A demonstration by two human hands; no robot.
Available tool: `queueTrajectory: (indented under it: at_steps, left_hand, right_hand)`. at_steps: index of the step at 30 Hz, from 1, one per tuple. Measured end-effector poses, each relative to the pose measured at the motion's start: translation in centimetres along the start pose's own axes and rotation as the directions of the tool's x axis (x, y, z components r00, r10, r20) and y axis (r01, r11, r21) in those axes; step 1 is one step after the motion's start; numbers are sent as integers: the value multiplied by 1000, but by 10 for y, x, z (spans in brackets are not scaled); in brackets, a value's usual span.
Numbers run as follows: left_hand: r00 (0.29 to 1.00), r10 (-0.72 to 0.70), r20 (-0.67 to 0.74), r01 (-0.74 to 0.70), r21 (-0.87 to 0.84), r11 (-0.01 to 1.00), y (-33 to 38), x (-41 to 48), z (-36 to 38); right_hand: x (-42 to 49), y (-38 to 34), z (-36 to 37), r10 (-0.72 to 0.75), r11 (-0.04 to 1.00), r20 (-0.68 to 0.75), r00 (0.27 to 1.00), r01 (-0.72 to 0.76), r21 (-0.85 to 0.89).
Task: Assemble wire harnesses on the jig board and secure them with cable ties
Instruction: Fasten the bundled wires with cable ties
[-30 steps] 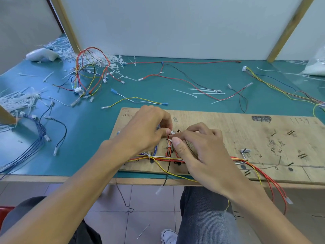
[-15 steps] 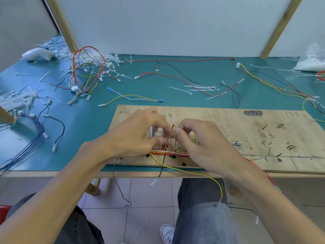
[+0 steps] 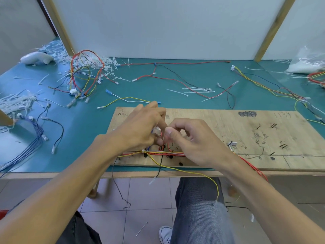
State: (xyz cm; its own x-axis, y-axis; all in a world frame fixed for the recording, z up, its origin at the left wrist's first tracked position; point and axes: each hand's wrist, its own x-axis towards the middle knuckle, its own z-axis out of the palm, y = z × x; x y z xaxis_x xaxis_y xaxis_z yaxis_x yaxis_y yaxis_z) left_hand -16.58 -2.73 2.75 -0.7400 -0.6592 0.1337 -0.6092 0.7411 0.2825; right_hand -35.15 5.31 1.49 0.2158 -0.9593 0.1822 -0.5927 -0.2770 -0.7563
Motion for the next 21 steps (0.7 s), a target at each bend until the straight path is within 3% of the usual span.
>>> queueTrajectory:
  at_steps: [3, 5, 10, 18, 21]
  left_hand:
    - [999, -35, 17, 37, -105, 994, -3, -5, 1]
    - [998, -56, 29, 60, -176, 983, -6, -10, 1]
    - [997, -74, 10, 74, -176, 982, -3, -19, 2]
    - [990, -141, 23, 142, -132, 981, 11, -17, -3]
    - [988, -151, 18, 152, -138, 979, 10, -19, -2]
  right_hand:
    - [-4, 9, -14, 70, 985, -44, 997, -63, 159]
    - [-6, 19, -26, 134, 979, -116, 984, -113, 170]
    - [26, 46, -52, 204, 958, -382, 902, -265, -114]
    - [134, 85, -46, 327, 802, -403, 855, -476, -360]
    - [145, 94, -39, 328, 774, -415, 849, -493, -397]
